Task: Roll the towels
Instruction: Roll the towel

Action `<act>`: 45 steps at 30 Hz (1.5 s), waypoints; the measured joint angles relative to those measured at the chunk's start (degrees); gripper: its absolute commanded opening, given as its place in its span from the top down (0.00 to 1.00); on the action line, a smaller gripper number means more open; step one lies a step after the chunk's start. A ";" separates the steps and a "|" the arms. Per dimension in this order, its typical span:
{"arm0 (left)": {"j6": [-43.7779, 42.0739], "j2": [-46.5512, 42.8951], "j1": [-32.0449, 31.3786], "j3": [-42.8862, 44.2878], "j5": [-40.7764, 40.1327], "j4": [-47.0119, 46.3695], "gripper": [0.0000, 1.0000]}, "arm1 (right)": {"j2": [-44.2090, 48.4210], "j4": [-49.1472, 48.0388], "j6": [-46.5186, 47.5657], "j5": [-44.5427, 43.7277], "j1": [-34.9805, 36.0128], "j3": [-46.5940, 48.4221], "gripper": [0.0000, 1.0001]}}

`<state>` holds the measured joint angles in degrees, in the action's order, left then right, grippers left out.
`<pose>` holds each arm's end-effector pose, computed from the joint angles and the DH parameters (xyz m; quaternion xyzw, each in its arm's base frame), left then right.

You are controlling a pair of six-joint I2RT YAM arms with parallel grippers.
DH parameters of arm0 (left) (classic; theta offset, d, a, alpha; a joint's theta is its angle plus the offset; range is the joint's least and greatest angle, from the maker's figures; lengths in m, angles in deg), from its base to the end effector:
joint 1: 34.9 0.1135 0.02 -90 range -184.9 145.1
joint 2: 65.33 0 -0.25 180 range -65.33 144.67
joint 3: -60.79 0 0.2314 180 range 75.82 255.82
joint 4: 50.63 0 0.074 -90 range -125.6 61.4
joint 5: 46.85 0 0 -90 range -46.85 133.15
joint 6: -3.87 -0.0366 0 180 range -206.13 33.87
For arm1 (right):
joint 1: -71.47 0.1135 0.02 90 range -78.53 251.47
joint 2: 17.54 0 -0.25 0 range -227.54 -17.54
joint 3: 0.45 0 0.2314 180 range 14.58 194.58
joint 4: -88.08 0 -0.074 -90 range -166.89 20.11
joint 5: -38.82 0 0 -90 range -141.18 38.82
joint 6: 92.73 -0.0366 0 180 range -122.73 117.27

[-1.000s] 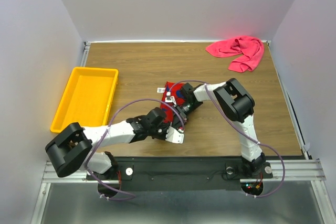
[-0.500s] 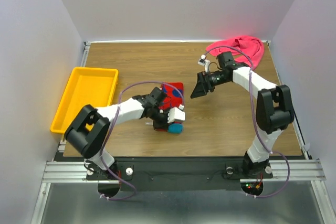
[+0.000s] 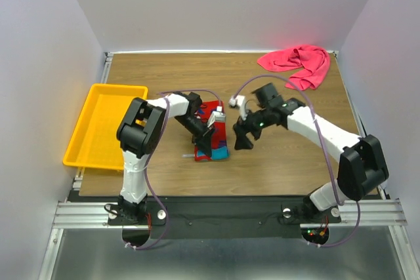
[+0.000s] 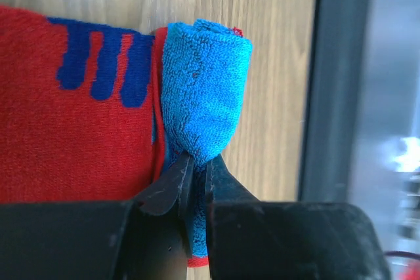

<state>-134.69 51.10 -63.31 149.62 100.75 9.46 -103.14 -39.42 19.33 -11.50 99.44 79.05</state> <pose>0.2845 -0.1890 0.1366 0.5528 0.6798 -0.4711 0.1017 0.2400 0.1539 0.2510 -0.4661 0.7818 0.3394 0.2374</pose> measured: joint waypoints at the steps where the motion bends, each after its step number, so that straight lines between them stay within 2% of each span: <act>1: -0.04 2.10 0.59 1.92 1.40 2.29 0.93 | -0.02 -0.59 0.63 -1.84 2.14 -0.68 0.14; 6: -1.86 8.15 2.71 6.54 6.32 9.53 0.92 | -2.47 -4.31 3.80 -12.17 13.99 -1.75 0.19; 10: -4.57 9.60 3.76 6.91 7.89 12.31 0.91 | -5.66 -8.28 6.99 -18.53 19.17 -1.75 0.20; 16: -6.82 10.40 4.55 6.86 8.41 14.56 0.90 | -9.20 -15.08 12.28 -24.74 24.22 -3.52 0.28; 17: -6.97 10.49 4.68 6.86 8.46 14.78 0.90 | -10.08 -16.06 13.03 -25.31 24.94 -4.00 0.41; 19: -7.15 10.69 4.81 6.86 8.44 15.17 0.89 | -12.39 -17.53 14.10 -26.29 25.94 -4.42 0.60; 20: -7.28 10.91 4.90 6.88 8.41 15.72 0.88 | -13.92 -18.45 14.53 -26.82 26.29 -4.44 0.73; 21: -7.32 11.08 4.92 6.93 8.39 16.20 0.87 | -14.95 -19.15 14.67 -27.12 26.53 -4.44 0.80; 22: -7.37 11.23 5.01 6.93 8.39 16.63 0.85 | -15.39 -20.11 14.67 -26.93 26.53 -4.24 0.93; 24: -7.54 11.28 5.22 6.93 8.33 16.98 0.82 | -15.37 -20.70 14.29 -26.29 26.43 -4.26 1.00; 30: -8.76 10.95 5.84 6.93 7.21 18.36 0.65 | -15.15 -22.14 12.74 -23.34 26.25 -5.05 1.00; 31: -9.33 10.54 6.05 6.93 6.80 18.64 0.60 | -15.10 -22.14 12.20 -22.29 26.08 -5.14 1.00; 34: -10.58 8.63 7.13 6.93 5.27 18.36 0.54 | -15.08 -22.08 9.62 -18.08 25.33 -5.20 0.99; 40: -13.25 -1.20 14.27 6.91 0.57 15.98 0.39 | -15.23 -18.45 4.50 -9.11 22.91 -5.18 0.99; 45: -14.45 -12.63 22.23 3.74 -0.87 12.35 0.35 | -17.38 -14.91 0.72 -0.50 19.52 -4.02 1.00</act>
<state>-149.14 38.46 -41.08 153.36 99.88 21.81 -120.52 -54.32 20.05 -12.01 118.95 75.03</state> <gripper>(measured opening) 0.631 0.169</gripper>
